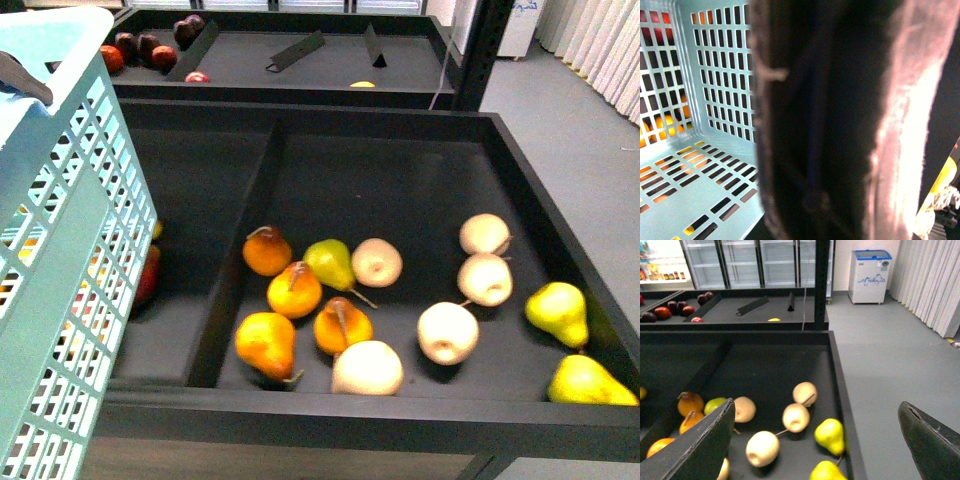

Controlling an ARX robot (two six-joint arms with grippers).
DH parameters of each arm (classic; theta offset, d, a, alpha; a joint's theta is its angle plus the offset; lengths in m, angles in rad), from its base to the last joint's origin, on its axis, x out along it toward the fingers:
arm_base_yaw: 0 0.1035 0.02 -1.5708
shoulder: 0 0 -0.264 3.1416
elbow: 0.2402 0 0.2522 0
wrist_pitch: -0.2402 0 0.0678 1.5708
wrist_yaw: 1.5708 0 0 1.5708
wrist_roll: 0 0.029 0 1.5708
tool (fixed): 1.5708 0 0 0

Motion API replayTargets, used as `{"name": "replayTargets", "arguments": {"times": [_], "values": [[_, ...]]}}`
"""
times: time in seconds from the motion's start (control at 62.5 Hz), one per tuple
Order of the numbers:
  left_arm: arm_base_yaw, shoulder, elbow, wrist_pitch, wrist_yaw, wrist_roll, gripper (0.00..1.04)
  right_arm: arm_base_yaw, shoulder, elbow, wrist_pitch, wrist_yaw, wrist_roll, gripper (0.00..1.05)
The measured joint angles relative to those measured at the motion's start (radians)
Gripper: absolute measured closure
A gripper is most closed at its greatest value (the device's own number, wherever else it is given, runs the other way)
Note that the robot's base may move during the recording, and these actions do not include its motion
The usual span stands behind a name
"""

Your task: Pick mango and avocado into basket

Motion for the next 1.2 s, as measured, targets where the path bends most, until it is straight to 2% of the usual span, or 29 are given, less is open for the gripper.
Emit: {"name": "replayTargets", "arguments": {"times": [1.201], "values": [[0.001,-0.001,0.000,0.000,-0.002,0.002,0.91,0.000,0.000,0.000,0.000,0.003,0.000,0.09]]}}
